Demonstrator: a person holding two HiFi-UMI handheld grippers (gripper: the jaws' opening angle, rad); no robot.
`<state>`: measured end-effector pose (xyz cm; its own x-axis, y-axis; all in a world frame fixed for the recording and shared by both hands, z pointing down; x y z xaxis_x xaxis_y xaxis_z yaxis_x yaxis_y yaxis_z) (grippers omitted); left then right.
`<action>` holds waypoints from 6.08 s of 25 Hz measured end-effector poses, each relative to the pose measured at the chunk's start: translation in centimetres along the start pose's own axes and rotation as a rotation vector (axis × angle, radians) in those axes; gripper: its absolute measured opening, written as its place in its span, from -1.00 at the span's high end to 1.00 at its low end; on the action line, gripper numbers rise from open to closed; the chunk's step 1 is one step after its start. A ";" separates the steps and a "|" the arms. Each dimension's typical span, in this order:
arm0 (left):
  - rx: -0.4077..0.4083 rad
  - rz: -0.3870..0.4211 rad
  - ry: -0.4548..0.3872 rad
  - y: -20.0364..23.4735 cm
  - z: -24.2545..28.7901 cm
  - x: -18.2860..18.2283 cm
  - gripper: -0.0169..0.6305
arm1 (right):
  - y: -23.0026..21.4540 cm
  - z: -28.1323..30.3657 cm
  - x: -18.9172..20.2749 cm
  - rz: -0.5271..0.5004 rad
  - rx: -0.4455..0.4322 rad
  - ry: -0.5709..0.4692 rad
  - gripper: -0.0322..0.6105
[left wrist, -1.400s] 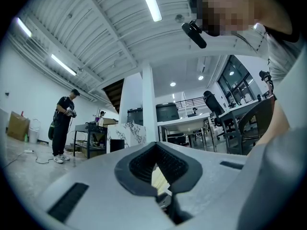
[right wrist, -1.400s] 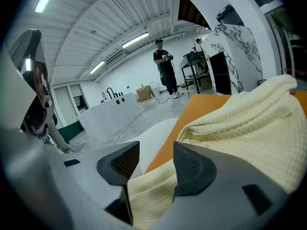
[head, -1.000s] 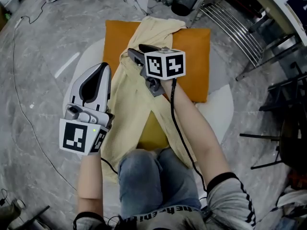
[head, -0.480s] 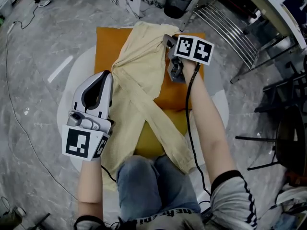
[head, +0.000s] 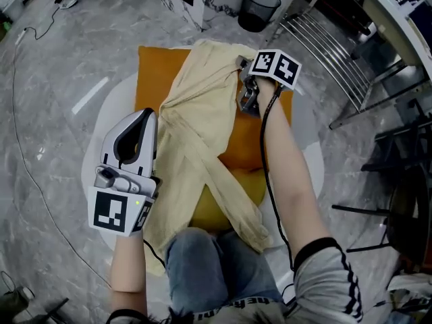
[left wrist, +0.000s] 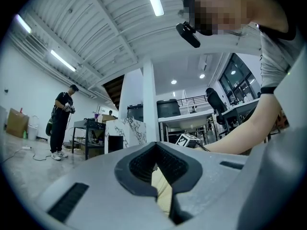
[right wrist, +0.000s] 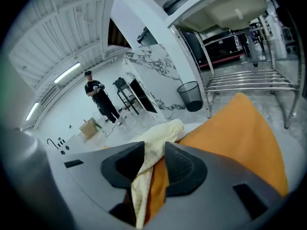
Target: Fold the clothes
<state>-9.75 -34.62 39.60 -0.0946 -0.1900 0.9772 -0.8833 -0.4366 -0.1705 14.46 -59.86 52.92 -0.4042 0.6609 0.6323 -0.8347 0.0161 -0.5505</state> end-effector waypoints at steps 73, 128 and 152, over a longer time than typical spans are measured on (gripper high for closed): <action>0.053 0.039 -0.093 -8.3 -13.8 -6.1 0.94 | 10.8 -24.6 18.5 -0.667 -0.280 -0.230 0.89; 0.004 0.152 -0.042 -15.2 -20.7 -7.4 0.94 | 0.4 -30.9 40.0 -0.670 -0.429 0.195 0.88; -0.075 0.290 -0.015 -9.2 -29.6 -11.3 0.94 | 18.2 -32.6 43.8 -0.804 -0.709 0.155 0.88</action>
<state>-14.10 -2.46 33.90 -0.3421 -0.3106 0.8868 -0.8519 -0.2957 -0.4322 -6.22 -6.19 52.84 0.2582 0.3499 0.9005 -0.4077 0.8845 -0.2267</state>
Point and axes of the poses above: the fingertips, and each gripper's own axes: z forward along the fingers, y to its left, x out of its underside, the point moved 4 cm from there along -z, backward along the fingers, and after that the axes turned 7 degrees about z, right-handed, at the moved point
